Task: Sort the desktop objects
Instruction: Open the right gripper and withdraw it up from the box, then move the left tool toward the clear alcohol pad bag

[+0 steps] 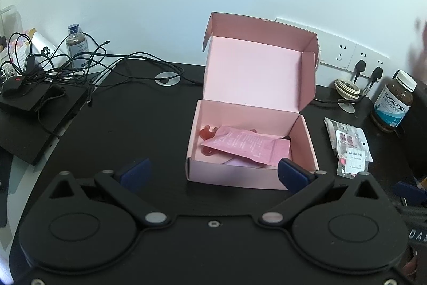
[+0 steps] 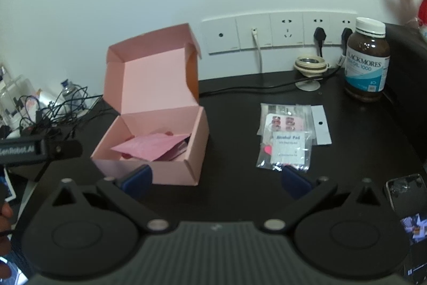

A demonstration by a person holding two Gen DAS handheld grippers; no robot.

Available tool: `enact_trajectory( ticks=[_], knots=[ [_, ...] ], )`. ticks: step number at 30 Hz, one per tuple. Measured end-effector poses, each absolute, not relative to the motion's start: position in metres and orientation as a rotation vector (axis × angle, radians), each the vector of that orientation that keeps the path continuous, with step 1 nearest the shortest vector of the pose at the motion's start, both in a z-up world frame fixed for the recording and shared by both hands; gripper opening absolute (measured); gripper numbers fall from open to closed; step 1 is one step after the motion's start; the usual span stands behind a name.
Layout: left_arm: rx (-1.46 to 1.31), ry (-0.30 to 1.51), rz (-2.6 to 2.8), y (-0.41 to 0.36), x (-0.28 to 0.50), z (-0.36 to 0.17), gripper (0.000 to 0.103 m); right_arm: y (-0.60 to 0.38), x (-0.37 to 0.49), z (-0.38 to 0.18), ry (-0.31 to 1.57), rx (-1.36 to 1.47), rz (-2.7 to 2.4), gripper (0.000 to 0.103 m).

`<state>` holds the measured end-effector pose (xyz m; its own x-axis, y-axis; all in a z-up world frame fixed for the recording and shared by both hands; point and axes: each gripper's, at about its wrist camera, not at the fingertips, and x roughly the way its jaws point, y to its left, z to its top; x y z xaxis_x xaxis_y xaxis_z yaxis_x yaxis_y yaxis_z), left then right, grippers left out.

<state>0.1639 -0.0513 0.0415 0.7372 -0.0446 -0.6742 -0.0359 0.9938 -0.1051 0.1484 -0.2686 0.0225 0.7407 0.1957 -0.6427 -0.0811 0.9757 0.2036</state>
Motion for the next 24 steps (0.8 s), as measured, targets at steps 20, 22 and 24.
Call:
enact_trajectory(
  ticks=[20, 22, 24],
  knots=[
    [-0.132, 0.738, -0.017, -0.067, 0.167, 0.044, 0.103, -0.276, 0.145, 0.027, 0.744, 0.173, 0.152, 0.102],
    [-0.131, 0.739, -0.019, -0.069, 0.168, 0.044, 0.103, -0.277, 0.145, 0.026, 0.749, 0.173, 0.149, 0.102],
    [-0.129, 0.739, -0.022, -0.071, 0.168, 0.044, 0.103, -0.278, 0.144, 0.024, 0.753, 0.174, 0.145, 0.102]
  ],
)
